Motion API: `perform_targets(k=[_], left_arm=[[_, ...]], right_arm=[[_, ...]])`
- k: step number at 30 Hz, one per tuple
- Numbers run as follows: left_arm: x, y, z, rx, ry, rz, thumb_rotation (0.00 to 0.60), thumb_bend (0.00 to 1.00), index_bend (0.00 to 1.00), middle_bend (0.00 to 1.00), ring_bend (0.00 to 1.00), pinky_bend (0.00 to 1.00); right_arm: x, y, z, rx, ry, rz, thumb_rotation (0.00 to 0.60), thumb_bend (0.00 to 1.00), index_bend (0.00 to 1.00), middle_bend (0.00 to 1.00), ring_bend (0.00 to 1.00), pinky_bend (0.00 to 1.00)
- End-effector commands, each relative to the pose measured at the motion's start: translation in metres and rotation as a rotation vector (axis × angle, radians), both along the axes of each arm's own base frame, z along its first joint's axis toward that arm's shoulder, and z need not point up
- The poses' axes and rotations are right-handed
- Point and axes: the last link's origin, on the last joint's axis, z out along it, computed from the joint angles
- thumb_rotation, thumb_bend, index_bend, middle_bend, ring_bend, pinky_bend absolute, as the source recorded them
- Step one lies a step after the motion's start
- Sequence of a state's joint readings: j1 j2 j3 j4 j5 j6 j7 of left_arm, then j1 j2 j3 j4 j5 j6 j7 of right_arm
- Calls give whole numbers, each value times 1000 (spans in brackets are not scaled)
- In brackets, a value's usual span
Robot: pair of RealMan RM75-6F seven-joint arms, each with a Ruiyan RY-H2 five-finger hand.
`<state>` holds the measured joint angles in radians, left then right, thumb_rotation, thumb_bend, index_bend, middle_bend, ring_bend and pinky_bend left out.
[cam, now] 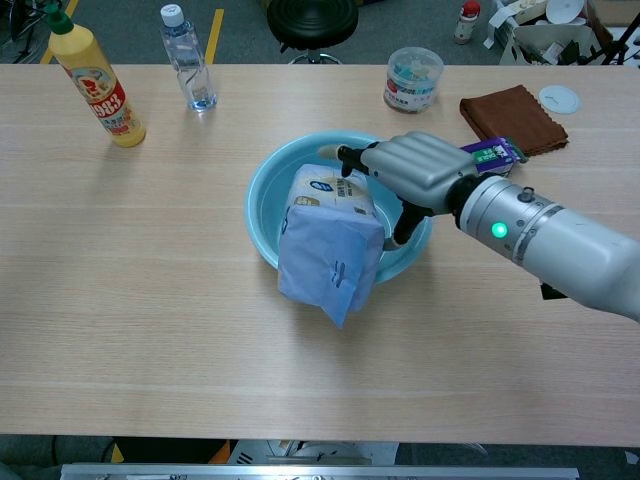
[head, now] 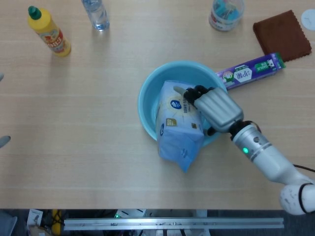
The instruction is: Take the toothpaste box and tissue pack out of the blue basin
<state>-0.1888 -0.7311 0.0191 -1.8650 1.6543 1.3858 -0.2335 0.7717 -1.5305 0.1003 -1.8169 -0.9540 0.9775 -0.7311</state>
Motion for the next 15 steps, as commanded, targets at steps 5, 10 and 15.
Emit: perform_targets(k=[5, 10, 15], left_arm=[[0, -1, 2, 7, 5, 1, 600, 104, 0, 0, 0, 154], [1, -1, 3, 13, 9, 1, 600, 104, 0, 0, 0, 154], [0, -1, 4, 17, 12, 3, 600, 104, 0, 0, 0, 154]], right_arm=[[28, -7, -20, -41, -36, 13, 600, 34, 13, 247, 215, 461], [46, -13, -31, -73, -48, 22, 600, 34, 12, 247, 215, 461], [58, -20, -37, -94, -75, 4, 600, 34, 12, 249, 215, 461]])
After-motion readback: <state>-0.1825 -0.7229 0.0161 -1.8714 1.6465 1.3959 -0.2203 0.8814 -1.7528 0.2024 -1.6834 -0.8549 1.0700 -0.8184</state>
